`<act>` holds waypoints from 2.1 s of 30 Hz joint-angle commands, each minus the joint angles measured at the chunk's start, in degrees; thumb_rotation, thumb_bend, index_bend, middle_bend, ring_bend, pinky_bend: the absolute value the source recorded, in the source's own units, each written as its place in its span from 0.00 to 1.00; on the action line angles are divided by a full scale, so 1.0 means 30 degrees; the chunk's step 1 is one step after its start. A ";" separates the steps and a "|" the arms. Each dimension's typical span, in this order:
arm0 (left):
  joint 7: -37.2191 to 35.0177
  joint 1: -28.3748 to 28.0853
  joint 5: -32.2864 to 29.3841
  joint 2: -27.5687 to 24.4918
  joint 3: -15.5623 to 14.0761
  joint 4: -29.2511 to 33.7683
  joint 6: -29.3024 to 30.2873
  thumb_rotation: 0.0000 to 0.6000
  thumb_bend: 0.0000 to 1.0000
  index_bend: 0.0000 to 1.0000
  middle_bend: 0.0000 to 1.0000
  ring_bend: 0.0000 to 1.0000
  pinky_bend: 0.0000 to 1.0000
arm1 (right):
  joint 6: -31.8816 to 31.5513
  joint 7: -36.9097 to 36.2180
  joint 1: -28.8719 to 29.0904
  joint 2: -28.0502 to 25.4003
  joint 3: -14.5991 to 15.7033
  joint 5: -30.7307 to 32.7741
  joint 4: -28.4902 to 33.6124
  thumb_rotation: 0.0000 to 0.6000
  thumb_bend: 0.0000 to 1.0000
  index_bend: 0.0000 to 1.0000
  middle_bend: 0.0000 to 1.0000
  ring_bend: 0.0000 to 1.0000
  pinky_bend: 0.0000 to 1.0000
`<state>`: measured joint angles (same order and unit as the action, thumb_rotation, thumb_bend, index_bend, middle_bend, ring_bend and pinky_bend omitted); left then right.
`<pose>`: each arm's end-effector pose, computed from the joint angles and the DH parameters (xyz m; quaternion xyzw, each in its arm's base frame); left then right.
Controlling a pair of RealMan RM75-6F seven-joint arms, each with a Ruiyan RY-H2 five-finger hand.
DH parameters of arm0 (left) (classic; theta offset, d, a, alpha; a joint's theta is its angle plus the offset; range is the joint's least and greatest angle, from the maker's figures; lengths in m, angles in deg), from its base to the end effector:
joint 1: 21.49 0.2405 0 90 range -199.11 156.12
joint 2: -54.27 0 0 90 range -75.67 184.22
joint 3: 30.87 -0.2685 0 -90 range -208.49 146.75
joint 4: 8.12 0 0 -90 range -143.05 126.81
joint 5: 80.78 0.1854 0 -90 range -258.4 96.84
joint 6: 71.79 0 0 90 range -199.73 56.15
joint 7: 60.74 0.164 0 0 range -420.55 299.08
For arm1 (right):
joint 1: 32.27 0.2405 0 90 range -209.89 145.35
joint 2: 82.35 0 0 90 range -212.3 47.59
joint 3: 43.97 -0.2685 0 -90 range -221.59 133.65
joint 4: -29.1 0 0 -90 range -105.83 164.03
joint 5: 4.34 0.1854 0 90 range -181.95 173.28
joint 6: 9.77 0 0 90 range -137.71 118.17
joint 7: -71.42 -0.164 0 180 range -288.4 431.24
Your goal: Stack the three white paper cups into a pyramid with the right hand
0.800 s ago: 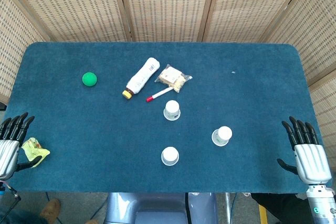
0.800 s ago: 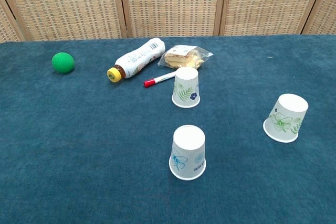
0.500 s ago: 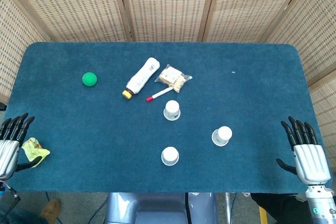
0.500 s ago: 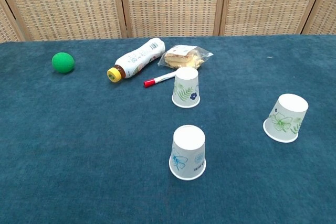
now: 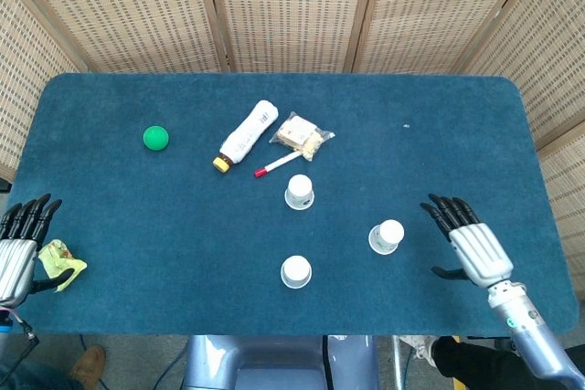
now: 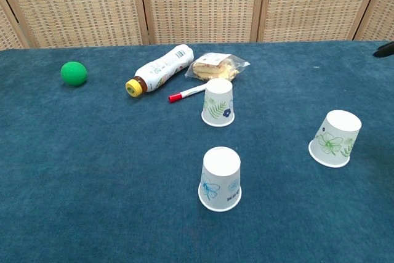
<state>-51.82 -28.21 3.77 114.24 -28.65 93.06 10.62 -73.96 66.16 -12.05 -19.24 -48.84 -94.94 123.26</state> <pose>-0.2888 0.2049 0.1895 -0.6237 -0.3764 -0.3565 0.5850 -0.2524 -0.2729 0.1365 0.7136 -0.3983 0.3842 0.4296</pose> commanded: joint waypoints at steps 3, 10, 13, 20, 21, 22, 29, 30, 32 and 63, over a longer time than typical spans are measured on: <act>0.0264 -0.0302 -0.0696 0.0167 0.0208 -0.0149 -0.0612 1.00 0.00 0.00 0.00 0.00 0.00 | 0.3421 0.0667 0.2517 0.0882 -0.0524 0.1209 -0.0637 1.00 0.00 0.17 0.11 0.04 0.11; 0.0481 -0.0619 -0.1380 0.0266 0.0351 -0.0313 -0.1251 1.00 0.00 0.00 0.00 0.00 0.00 | 0.4788 0.1738 0.3459 0.2759 -0.0426 0.2571 -0.2266 1.00 0.00 0.27 0.24 0.18 0.23; 0.0584 -0.0714 -0.1531 0.0326 0.0334 -0.0341 -0.1461 1.00 0.00 0.00 0.00 0.00 0.00 | 0.4902 0.1701 0.3701 0.3404 -0.0350 0.2625 -0.3025 1.00 0.03 0.30 0.28 0.22 0.29; 0.0908 -0.0835 -0.1586 0.0464 0.0269 -0.0281 -0.1590 1.00 0.00 0.00 0.00 0.00 0.00 | 0.3557 0.0870 0.3848 0.4804 -0.0461 0.2052 -0.4753 1.00 0.27 0.51 0.53 0.52 0.62; 0.0913 -0.0857 -0.1623 0.0466 0.0271 -0.0280 -0.1630 1.00 0.00 0.00 0.00 0.00 0.00 | 0.3531 0.0845 0.3906 0.4836 -0.0477 0.2046 -0.4860 1.00 0.30 0.52 0.54 0.53 0.64; 0.0905 -0.0881 -0.1678 0.0459 0.0280 -0.0278 -0.1681 1.00 0.00 0.00 0.00 0.00 0.00 | 0.3467 0.0848 0.3967 0.4846 -0.0521 0.2034 -0.4931 1.00 0.32 0.53 0.55 0.54 0.65; 0.0706 -0.1172 -0.2285 0.0407 0.0467 -0.0397 -0.2218 1.00 0.00 0.00 0.00 0.00 0.00 | 0.3477 0.1083 0.4993 0.4284 -0.1570 0.2380 -0.4539 1.00 0.37 0.53 0.55 0.55 0.66; 0.0704 -0.1235 -0.2393 0.0410 0.0495 -0.0415 -0.2339 1.00 0.00 0.00 0.00 0.00 0.00 | 0.3744 0.1323 0.5234 0.4234 -0.1781 0.2669 -0.4457 1.00 0.36 0.52 0.55 0.55 0.66; 0.0748 -0.1382 -0.2645 0.0428 0.0571 -0.0442 -0.2586 1.00 0.00 0.00 0.00 0.00 0.00 | 0.4660 0.1948 0.5997 0.4268 -0.2457 0.3706 -0.4406 1.00 0.36 0.52 0.55 0.55 0.66; 0.0672 -0.2020 -0.4105 0.0514 0.0716 -0.0816 -0.3572 1.00 0.00 0.00 0.00 0.00 0.00 | 0.6474 1.2414 1.1800 0.7333 -0.2666 1.3797 -0.4810 1.00 0.00 0.00 0.00 0.00 0.02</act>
<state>-49.73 -34.29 -8.59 115.82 -26.47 90.61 -0.13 -50.25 100.09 23.17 4.87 -57.55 -54.93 104.32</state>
